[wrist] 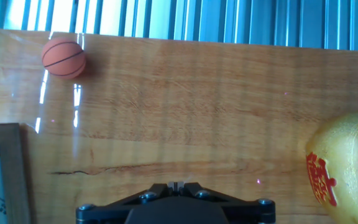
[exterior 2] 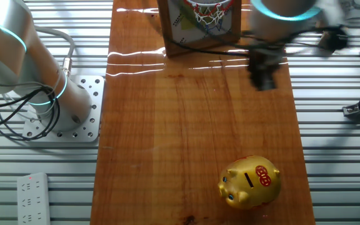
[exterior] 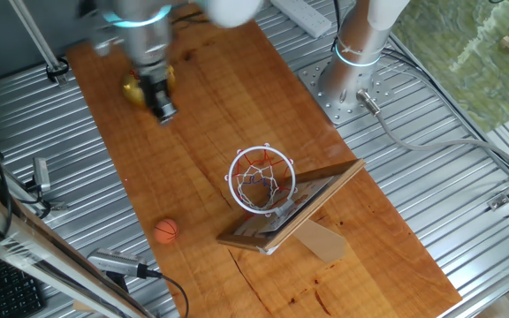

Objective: Grab a basketball, release it and shoot it into the basket

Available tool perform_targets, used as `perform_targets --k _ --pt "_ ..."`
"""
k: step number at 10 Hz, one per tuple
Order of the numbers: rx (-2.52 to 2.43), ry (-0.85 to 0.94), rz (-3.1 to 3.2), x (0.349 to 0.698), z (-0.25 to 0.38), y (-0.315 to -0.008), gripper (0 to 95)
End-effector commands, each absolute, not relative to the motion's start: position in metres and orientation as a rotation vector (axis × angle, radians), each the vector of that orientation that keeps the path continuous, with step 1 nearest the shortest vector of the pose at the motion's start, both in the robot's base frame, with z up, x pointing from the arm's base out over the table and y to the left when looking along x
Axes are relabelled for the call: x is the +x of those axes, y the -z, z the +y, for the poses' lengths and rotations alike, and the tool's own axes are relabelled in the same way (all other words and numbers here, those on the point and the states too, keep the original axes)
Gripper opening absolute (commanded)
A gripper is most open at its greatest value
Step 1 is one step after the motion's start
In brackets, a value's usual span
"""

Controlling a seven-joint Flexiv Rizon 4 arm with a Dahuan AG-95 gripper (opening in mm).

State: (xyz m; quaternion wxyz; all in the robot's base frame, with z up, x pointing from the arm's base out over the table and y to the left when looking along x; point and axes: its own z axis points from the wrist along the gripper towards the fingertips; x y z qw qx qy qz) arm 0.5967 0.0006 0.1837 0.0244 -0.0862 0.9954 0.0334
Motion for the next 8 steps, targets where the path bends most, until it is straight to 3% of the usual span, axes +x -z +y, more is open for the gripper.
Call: perform_targets --k 1,4,8 --pt "-0.322 -0.113 3.081 0.655 0.038 -0.183 0.0" --pt "-0.294 -0.064 3.095 0.68 0.127 -0.166 0.0" --pt "-0.411 -0.054 3.072 0.708 0.214 -0.121 0.0"
